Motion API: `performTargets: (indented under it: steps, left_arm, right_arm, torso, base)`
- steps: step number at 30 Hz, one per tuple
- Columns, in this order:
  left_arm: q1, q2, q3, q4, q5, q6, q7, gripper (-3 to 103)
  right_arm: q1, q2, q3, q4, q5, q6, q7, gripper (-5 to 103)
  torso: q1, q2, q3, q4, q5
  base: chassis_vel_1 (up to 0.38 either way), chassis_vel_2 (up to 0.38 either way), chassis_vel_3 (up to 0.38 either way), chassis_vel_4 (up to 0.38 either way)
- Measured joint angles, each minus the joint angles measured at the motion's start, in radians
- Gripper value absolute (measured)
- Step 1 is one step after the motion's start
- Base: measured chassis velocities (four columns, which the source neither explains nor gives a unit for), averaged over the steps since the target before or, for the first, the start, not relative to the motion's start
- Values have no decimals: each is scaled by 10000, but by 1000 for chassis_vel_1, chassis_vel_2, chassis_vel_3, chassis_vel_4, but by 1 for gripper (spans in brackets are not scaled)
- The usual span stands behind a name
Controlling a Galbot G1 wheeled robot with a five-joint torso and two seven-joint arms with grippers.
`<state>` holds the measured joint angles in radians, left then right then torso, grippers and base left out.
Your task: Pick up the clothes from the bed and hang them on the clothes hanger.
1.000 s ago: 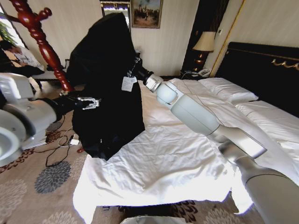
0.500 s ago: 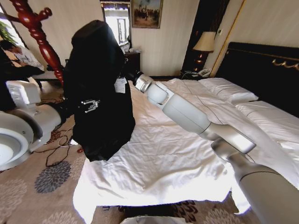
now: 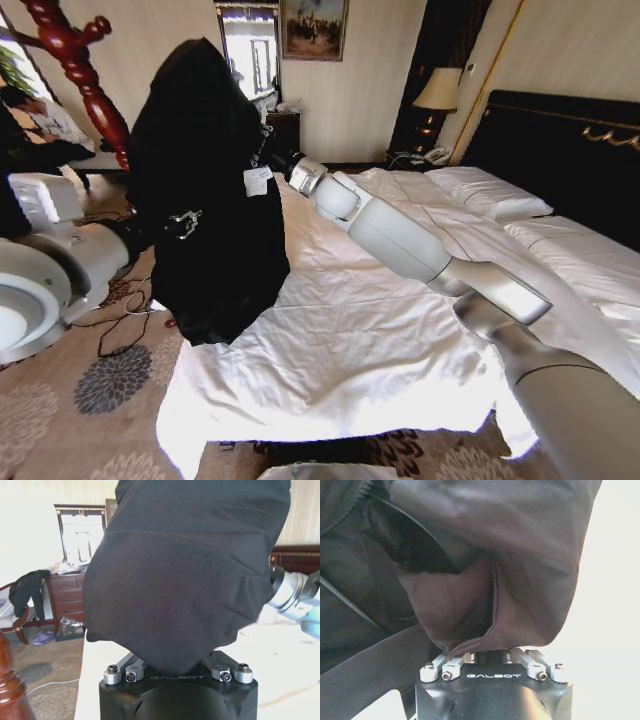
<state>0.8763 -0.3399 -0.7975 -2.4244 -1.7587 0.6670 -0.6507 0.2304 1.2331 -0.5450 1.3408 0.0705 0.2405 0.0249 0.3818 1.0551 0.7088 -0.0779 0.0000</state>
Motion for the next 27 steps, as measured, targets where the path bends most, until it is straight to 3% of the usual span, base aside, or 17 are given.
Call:
performTargets:
  steps: [3,5,7,9,12,15,16,20,24,25,27]
  left_arm:
    - [28,-72,-78,54,41,-157,113,19]
    - [62,-244,-180,170,159,-425,235,19]
    - [75,-319,-196,179,197,-516,317,19]
    - [176,-703,-306,222,262,-845,562,19]
    - [286,-937,-376,260,298,-936,624,19]
    - [400,-1215,-487,432,348,-1092,823,19]
    - [400,-1215,-487,432,348,-1092,823,19]
    - [275,-1230,-747,732,-153,-1368,1143,19]
    - [70,-1243,-1143,1164,-586,-1597,1446,19]
    - [70,-1243,-1143,1164,-586,-1597,1446,19]
    - [56,-1258,-1326,1489,-597,-1610,1527,19]
  right_arm:
    - [29,-115,-19,10,201,-17,31,20]
    - [60,-488,-47,67,560,-130,78,31]
    - [61,-607,-69,122,611,-139,73,31]
    - [42,-1209,-156,336,712,-132,-70,47]
    - [-31,-1574,-194,489,750,-104,-166,52]
    - [-255,-2217,-215,783,957,-78,-355,69]
    - [-255,-2217,-215,783,957,-78,-355,69]
    - [-567,-2888,-151,1033,1583,-20,-969,80]
    - [-1092,-3592,113,1250,2447,123,-1860,99]
    - [-1092,-3592,113,1250,2447,123,-1860,99]
    - [-1627,-3967,653,1489,3424,-5,-2010,100]
  torso:
    - [0,0,0,1,0]
    - [0,0,0,1,0]
    - [0,0,0,1,0]
    - [0,0,0,-4,2]
    - [-1,0,0,-5,2]
    - [0,0,0,3,1]
    - [0,0,0,3,1]
    - [0,0,0,0,2]
    - [0,0,0,0,3]
    - [0,0,0,0,3]
    - [-1,0,0,1,3]
  base:
    - [0,0,0,0]
    - [0,0,0,0]
    - [0,0,0,0]
    - [0,0,0,0]
    - [0,0,0,0]
    - [0,0,0,0]
    - [0,0,0,0]
    - [0,0,0,0]
    - [0,0,0,0]
    - [0,0,0,0]
    - [0,0,0,0]
